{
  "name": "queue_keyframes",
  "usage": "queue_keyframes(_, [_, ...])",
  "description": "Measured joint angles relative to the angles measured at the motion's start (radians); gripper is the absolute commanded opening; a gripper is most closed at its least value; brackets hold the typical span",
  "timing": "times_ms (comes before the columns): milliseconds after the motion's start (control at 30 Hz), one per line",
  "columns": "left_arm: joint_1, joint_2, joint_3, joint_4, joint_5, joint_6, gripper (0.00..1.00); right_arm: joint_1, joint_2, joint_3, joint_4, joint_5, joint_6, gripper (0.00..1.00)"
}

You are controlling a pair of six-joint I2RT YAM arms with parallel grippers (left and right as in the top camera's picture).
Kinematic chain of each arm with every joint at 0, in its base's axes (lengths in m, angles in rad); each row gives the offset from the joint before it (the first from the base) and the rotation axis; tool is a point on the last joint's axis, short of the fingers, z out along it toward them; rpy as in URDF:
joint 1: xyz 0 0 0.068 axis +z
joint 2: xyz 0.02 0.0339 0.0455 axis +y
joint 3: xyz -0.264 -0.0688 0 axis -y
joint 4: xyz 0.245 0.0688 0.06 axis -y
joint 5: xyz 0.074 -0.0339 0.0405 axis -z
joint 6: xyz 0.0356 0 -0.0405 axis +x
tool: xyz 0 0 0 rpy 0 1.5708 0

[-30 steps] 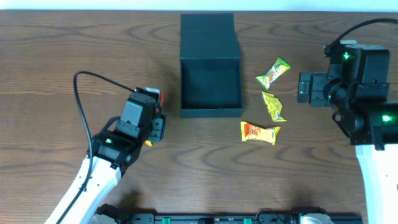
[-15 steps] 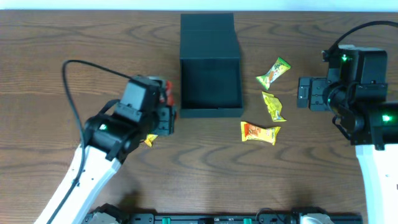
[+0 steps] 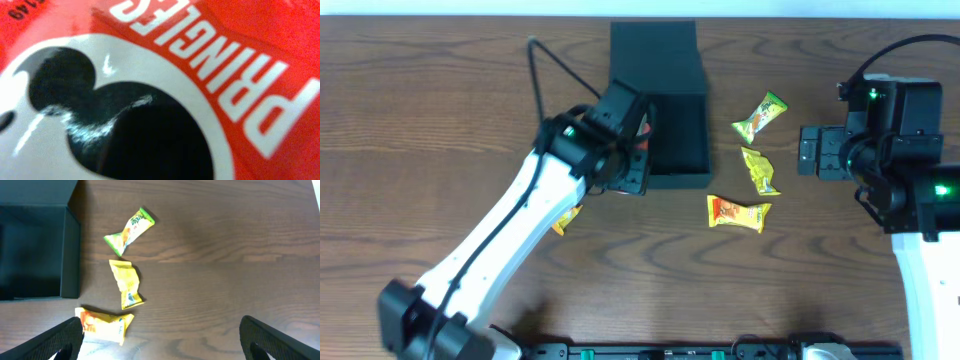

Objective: Pack container
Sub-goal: 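Carry the can over the green box and lower it inside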

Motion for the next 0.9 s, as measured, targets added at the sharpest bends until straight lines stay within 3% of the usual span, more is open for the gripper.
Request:
queue_keyframes(367, [0.0, 0.263, 0.259, -0.1, 0.001, 0.019, 0.33, 0.0, 0.0, 0.0, -0.001, 0.0, 0.01, 0.99])
queue_keyframes(900, [0.098, 0.419, 0.267, 0.018, 0.058, -0.038, 0.3, 0.0, 0.0, 0.0, -0.007, -0.046, 0.016, 0.99])
